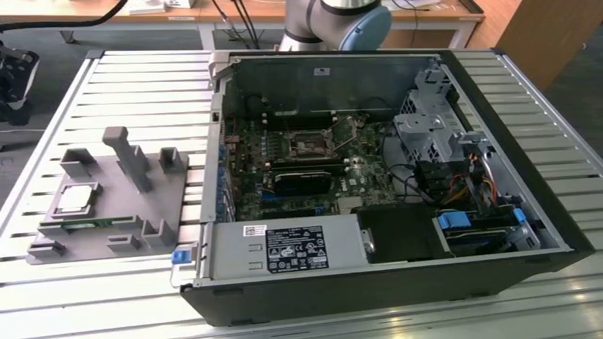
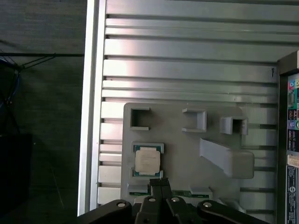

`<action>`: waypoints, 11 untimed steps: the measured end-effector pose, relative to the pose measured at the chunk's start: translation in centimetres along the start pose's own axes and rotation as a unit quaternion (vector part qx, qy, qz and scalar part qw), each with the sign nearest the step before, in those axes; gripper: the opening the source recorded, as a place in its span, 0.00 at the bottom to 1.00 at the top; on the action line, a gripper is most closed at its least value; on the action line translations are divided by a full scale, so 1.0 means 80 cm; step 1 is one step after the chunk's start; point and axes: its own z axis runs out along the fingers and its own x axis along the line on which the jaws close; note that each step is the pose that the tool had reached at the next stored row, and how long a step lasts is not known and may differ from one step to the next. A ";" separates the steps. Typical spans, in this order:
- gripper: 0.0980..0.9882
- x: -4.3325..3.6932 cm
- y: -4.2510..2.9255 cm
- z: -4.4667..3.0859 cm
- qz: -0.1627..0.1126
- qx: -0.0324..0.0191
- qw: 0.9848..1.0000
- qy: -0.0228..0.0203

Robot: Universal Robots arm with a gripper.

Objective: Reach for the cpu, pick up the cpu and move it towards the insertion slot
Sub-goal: 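Pick up the cpu and move it towards the insertion slot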

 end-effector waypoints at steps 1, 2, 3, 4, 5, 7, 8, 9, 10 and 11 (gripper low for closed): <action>0.02 0.001 -0.0007 0.0008 0.000 0.000 1.000 0.000; 0.08 0.002 -0.0010 0.0015 0.000 0.000 1.000 0.000; 0.08 0.002 -0.0014 0.0026 0.000 0.000 1.000 0.000; 0.15 0.003 -0.0020 0.0039 0.000 0.000 1.000 0.000; 0.15 0.003 -0.0023 0.0058 0.000 0.000 1.000 0.000; 0.29 0.003 -0.0033 0.0104 0.000 0.000 1.000 0.000; 0.29 0.003 -0.0040 0.0126 0.000 0.000 1.000 0.000; 0.35 0.003 -0.0048 0.0148 0.000 0.000 1.000 0.001; 0.41 0.003 -0.0056 0.0170 0.000 0.000 1.000 0.001; 0.48 0.003 -0.0064 0.0193 0.000 0.000 1.000 0.001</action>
